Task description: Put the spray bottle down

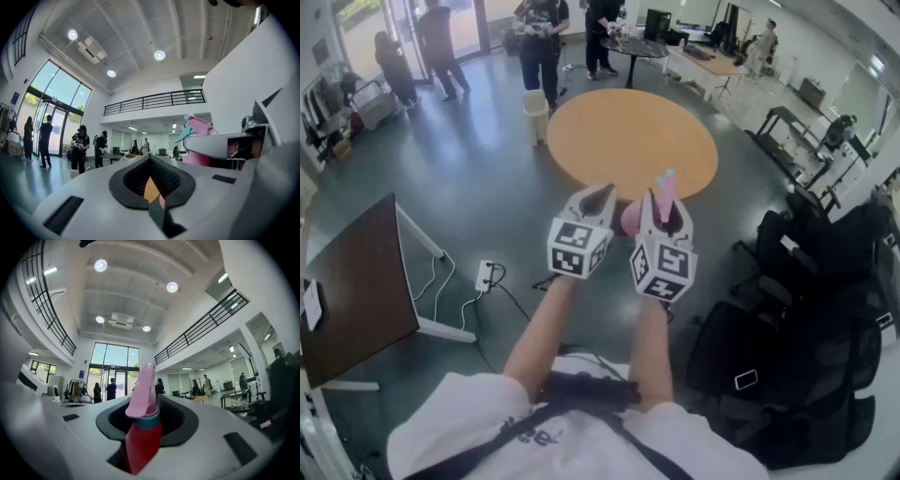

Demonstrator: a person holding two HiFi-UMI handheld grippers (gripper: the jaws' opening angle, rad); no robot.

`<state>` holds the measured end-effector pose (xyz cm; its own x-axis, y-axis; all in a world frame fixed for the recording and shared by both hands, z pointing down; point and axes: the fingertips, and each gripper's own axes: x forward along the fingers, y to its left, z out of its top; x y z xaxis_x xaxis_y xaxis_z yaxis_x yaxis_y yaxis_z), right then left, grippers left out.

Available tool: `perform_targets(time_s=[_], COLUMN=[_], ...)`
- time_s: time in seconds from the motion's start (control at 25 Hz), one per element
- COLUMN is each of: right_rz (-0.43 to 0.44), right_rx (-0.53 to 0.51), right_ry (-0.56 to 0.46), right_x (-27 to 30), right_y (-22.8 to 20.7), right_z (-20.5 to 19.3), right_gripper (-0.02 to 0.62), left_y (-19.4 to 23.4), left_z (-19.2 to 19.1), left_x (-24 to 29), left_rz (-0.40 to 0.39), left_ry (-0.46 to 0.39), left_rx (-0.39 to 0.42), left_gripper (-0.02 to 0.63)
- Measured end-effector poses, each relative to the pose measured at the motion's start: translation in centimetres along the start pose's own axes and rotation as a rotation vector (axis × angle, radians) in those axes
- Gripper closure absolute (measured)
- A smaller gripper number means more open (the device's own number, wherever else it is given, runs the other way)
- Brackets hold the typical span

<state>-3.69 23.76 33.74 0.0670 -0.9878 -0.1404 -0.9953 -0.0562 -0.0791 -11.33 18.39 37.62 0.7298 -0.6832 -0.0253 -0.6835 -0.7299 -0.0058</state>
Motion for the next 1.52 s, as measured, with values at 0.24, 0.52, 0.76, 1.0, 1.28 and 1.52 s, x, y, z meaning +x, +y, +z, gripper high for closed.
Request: perform_targets(time_s=[0.24, 0.52, 0.76, 1.0, 1.28, 1.52], right_rz=[0.003, 0.011, 0.032, 0.043, 0.024, 0.005], right_rx=[0.003, 0.040, 0.087, 0.075, 0.062, 0.041], right_ry=[0.003, 0.014, 0.031, 0.023, 0.021, 0.013], right_x=[-0.3, -0.7, 0.7, 4.4, 9.0, 13.0], right_y=[-0.8, -2.3, -2.7, -3.6, -5.3, -6.7], right_z=[0.3, -0.8, -1.9, -2.2, -2.2, -1.7], right_gripper=[0.448, 0.443, 0.443, 0.443, 0.443, 0.443], left_y=[-1.0, -1.9, -1.0, 1.3, 3.8, 5.7], left_z=[0.5, -0.9, -1.8, -1.8, -1.0, -0.3], left_x=[0.2, 0.6, 1.5, 5.3, 10.5, 15.3], left_rz=[-0.004, 0.000, 0.016, 0.022, 0.008, -0.016], left_ry=[-0.006, 0.019, 0.038, 0.034, 0.016, 0.002], left_rx=[0.006, -0.005, -0.014, -0.035, -0.049, -0.074], left_gripper=[0.595, 0.595, 0.595, 0.595, 0.595, 0.595])
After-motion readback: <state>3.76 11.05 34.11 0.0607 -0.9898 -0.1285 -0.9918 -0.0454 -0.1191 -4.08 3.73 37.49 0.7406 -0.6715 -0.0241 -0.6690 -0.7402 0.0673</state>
